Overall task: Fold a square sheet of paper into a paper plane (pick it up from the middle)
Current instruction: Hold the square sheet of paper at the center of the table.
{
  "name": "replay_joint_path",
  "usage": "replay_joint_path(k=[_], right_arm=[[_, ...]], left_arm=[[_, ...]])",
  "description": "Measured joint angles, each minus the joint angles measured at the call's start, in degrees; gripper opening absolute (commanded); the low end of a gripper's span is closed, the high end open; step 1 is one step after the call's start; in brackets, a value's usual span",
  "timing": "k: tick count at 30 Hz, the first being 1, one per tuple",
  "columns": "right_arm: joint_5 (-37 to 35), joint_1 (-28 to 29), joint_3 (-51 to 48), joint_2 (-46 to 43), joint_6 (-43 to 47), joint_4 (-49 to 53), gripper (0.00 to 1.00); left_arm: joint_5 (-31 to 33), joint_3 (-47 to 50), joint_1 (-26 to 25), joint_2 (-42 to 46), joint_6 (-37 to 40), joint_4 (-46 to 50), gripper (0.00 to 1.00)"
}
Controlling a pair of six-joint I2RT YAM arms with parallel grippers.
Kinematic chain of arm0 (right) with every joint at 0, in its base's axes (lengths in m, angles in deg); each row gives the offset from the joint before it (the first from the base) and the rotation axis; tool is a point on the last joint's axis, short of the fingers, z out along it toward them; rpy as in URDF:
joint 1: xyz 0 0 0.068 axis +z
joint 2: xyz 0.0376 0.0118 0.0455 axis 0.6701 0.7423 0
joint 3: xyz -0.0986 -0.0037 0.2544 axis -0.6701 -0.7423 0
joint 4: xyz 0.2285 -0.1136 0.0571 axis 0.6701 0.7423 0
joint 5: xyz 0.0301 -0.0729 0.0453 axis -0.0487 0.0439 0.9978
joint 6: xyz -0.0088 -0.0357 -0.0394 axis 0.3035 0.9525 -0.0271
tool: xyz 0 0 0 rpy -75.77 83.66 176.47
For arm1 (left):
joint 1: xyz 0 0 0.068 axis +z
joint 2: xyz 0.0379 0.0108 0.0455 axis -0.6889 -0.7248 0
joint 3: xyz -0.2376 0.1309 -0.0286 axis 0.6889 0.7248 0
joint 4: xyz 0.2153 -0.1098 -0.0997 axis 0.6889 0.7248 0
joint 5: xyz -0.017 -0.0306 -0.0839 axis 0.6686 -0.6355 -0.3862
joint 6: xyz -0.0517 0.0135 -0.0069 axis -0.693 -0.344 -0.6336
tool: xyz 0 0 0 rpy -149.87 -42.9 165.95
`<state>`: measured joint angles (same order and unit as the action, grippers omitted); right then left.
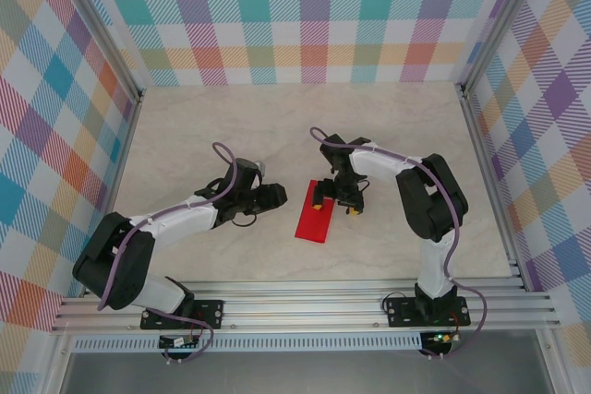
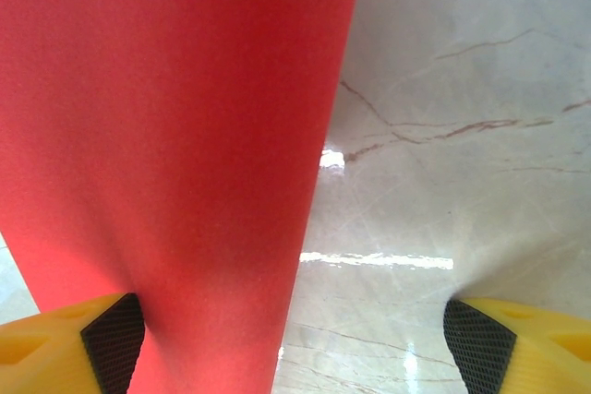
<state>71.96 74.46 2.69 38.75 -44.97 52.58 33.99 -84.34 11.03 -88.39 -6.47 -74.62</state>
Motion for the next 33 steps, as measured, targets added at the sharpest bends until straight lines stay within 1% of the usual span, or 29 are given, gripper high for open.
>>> replay_joint_path(k=[6,15,19,22,25,27,33], right_arm=[[0.0,0.0,0.0,0.0,-0.6,0.0,0.88],[-0.5,0.0,0.0,0.0,-1.8,-0.1,0.87],[-0.5,0.0,-0.1,0.0,-1.9,-0.2,0.87],[-0.6,0.0,-0.2,0.0,-1.9,-0.3,0.87],[-0.6,0.0,-0.3,0.0,-1.9,-0.3,0.87],[-0.6,0.0,-0.3,0.0,-1.9,-0.3,0.87],[-0.6,0.0,-0.3,0.0,-1.2,-0.3,0.88]], left_arm=[[0.0,0.0,0.0,0.0,0.0,0.0,0.52],[-0.7,0.0,-0.1,-1.3,0.0,-0.2,0.47],[-1.4,-0.2,-0.8,-2.9,0.0,-0.2,0.38],[-1.9,-1.2,-1.5,-4.9,-0.1,-0.4,0.23],[-2.5,-3.1,-2.3,-7.5,-0.1,-1.0,0.16],[-3.0,-4.8,-2.9,-9.6,0.0,-1.3,0.14],[-3.0,-7.6,-4.1,-12.9,-0.2,-1.4,0.14]])
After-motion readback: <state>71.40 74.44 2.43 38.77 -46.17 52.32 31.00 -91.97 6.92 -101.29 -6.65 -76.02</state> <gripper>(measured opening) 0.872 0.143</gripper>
